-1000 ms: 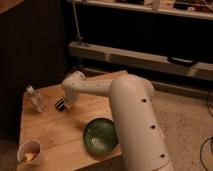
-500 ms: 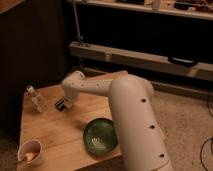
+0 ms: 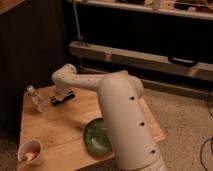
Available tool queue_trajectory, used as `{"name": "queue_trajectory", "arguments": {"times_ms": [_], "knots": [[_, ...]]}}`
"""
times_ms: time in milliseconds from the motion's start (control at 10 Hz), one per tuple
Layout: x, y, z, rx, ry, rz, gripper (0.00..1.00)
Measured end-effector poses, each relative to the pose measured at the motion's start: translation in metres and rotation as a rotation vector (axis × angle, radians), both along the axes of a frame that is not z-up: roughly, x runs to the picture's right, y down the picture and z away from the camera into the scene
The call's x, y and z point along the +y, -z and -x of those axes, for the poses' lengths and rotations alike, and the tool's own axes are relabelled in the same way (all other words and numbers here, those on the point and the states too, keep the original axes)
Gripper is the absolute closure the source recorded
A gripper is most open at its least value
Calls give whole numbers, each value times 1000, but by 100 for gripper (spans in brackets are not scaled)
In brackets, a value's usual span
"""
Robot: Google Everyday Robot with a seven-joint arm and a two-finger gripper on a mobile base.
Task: Push the eraser across the table
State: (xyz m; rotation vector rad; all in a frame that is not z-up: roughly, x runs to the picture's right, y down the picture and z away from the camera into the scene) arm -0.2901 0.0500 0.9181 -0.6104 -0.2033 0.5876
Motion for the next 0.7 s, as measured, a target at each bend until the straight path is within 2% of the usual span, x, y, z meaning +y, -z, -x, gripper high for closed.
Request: {"name": "queue_trajectory", "arguments": {"times_ms": [300,700], "knots": [[18,-7,-21,18,0,18,100],[18,11,-49,34,-22,13,99]]}}
